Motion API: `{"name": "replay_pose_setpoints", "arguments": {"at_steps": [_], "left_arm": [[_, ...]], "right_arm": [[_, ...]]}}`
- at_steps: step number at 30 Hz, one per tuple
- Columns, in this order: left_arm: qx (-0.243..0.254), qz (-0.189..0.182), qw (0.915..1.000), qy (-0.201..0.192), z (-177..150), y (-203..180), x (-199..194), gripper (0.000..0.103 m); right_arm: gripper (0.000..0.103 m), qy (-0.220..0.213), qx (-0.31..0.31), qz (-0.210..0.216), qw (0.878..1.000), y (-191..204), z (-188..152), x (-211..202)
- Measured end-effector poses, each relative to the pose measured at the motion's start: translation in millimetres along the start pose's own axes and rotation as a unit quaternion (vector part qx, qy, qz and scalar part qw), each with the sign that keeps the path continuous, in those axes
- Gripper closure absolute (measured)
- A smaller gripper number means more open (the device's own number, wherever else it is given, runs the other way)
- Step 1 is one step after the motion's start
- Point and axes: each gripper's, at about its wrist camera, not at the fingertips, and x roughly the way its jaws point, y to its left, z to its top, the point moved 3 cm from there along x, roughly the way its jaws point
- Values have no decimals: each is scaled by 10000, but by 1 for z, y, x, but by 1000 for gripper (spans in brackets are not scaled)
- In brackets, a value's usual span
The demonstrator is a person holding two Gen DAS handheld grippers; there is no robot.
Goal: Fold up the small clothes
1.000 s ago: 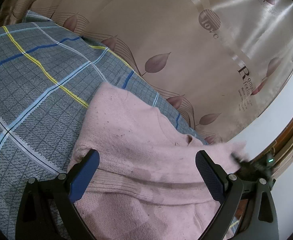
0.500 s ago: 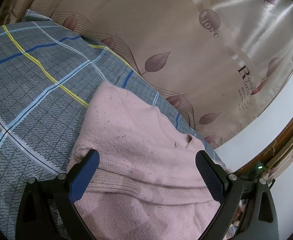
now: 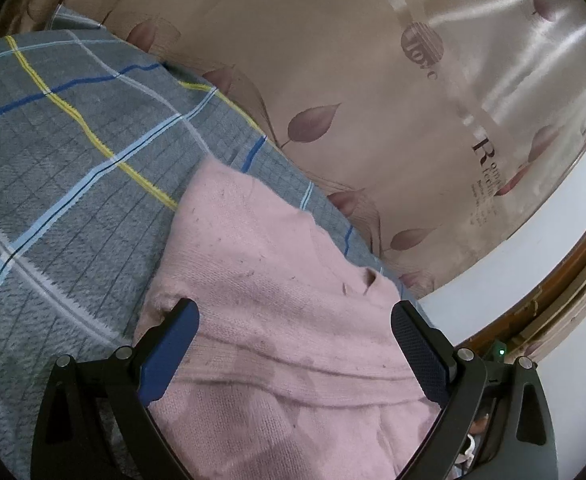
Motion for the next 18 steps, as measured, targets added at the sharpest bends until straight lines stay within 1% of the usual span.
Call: {"name": "replay_pose_setpoints", "arguments": {"at_steps": [1, 2, 4, 6, 7, 8, 9, 10, 11, 12, 13, 14, 15, 16, 17, 18], "left_arm": [[49, 18, 9999, 99, 1, -4, -3, 6], [147, -6, 9998, 113, 4, -10, -8, 6], [557, -102, 9982, -194, 22, -30, -27, 6], [970, -76, 9945, -382, 47, -49, -34, 6], [1119, -17, 9932, -318, 58, -55, -30, 6], [1233, 30, 9923, -113, 69, -61, -20, 6], [1302, 42, 9912, 246, 79, -63, -3, 6], [1355, 105, 9894, 504, 84, -64, 11, 6], [1470, 264, 9862, 721, 88, -63, 25, 6], [1740, 515, 9797, 848, 91, -62, 38, 7], [1999, 679, 9735, 876, 93, -61, 46, 7], [2275, 757, 9666, 909, 94, -61, 51, 7], [2551, 771, 9581, 1051, 95, -59, 58, 7], [2720, 792, 9513, 1218, 96, -57, 64, 7], [2785, 781, 9482, 1317, 97, -53, 67, 8], [2885, 798, 9440, 1387, 97, -47, 69, 8]], "right_arm": [[86, -12, -67, -62, 10000, 1, -3, -6], [79, -70, -169, -147, 9997, 1, -6, -16], [76, -230, -358, -304, 9986, 2, -9, -33], [76, -454, -486, -309, 9973, 0, -14, -52], [75, -548, -464, -215, 9972, -2, -18, -60], [74, -579, -415, -143, 9974, -4, -20, -63], [74, -600, -348, -32, 9976, -6, -24, -65], [74, -608, -310, 37, 9977, -7, -28, -65], [74, -600, -294, 84, 9977, -7, -32, -61], [74, -574, -327, 95, 9978, -8, -38, -58], [74, -548, -362, 101, 9978, -6, -42, -54], [73, -489, -397, 158, 9979, -5, -49, -49], [73, -454, -420, 183, 9979, -3, -52, -48], [72, -464, -455, 184, 9977, -1, -53, -48], [66, -526, -500, 213, 9971, 1, -53, -50], [63, -533, -495, 241, 9971, 1, -53, -50]]}}
